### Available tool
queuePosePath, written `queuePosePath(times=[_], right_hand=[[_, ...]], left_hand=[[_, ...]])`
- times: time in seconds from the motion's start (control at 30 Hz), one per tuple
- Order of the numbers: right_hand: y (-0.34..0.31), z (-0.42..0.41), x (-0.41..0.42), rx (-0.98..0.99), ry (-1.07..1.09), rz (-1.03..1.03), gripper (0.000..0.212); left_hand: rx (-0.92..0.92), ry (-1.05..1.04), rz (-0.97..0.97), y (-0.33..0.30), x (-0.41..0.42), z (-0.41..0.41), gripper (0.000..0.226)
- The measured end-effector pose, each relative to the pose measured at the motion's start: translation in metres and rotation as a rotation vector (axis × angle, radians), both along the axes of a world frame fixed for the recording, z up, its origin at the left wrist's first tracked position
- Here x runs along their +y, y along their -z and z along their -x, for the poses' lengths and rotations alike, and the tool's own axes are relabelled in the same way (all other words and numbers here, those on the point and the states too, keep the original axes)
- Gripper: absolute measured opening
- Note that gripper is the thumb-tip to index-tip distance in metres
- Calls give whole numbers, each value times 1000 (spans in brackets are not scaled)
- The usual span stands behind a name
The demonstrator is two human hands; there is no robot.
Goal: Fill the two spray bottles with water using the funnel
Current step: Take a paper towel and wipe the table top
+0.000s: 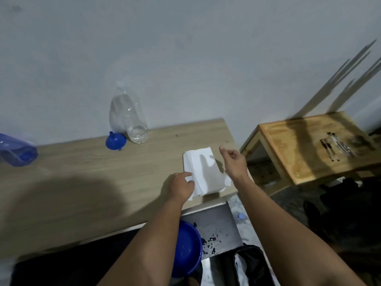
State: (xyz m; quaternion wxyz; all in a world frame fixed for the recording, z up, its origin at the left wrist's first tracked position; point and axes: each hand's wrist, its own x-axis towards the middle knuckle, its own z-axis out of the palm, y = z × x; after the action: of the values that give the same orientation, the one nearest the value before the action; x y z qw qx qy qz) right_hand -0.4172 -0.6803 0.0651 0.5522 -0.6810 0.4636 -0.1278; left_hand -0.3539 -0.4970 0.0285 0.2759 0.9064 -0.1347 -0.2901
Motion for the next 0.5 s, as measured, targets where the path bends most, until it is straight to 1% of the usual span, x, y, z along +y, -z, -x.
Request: queuePosePath(times=[0.13,0.23,0.3,0.4,0.5], right_hand=[[9,5,-11,14,-75,9,29],[16,11,-15,32,-107,12,28],[20,15,-17,35,-121,10,31],[25,18,-21,41,-141,0,36],[29,19,-21,37,-166,-21,35]], left_hand=[[77,-189,29,-3,-20,4,34],[97,-285,-13,-4,-30,7,32],[131,-351,-6,-4,-34,8,30],[165,-456,69,-7,-36,8,22],[207,-568,186,-11,-34,8,14]])
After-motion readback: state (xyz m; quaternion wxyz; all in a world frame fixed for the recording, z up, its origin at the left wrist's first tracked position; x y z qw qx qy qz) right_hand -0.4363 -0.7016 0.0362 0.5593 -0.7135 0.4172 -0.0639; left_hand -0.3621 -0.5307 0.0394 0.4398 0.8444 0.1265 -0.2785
